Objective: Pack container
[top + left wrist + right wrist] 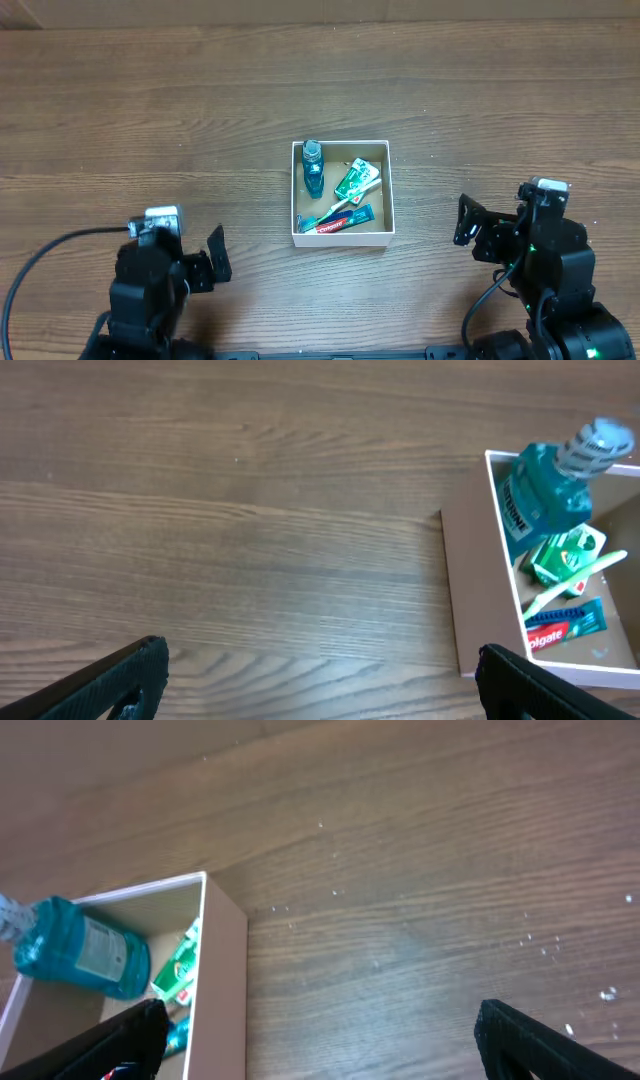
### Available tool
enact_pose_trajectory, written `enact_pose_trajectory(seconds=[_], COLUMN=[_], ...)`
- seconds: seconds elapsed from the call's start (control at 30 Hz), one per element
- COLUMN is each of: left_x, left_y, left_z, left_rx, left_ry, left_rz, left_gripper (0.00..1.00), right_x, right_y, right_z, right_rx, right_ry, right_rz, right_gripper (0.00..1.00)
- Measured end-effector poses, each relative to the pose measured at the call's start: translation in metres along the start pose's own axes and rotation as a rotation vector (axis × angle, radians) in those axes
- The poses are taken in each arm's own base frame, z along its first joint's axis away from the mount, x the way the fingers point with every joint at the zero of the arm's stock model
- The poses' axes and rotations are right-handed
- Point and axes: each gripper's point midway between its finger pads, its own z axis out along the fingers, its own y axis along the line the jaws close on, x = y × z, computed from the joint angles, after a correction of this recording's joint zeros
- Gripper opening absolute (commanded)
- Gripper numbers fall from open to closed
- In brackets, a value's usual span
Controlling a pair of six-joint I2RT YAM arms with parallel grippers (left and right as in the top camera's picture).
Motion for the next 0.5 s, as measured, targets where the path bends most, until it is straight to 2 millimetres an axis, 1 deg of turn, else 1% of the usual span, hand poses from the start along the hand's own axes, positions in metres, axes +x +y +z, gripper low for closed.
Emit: enact_pose_trajectory(seconds=[0.1,0.17,0.27,0.5], left_x=[0.016,0.026,0.035,0.036], left_y=[0.003,0.005,0.007,0.008], left_z=[0.008,0.009,0.008,0.008], left_rx=[-0.010,-0.020,-0.029,-0.030], left_ry=[0.039,0.076,0.111,0.116], left_rz=[-0.004,0.001,0.007,0.007], left_gripper=[1.00,1.00,1.00,1.00], right_x=[0.004,0.004,0.004,0.004], right_y=[-0.001,-0.002,-0.002,-0.002], right_z=[0.000,0.000,0.000,0.000], right_rx=[0.006,0.006,0.006,0.006], right_ry=[0.016,0.016,0.017,0.017], right_rz=[-0.002,-0.002,-0.002,-0.002], right_gripper=[1.00,1.00,1.00,1.00])
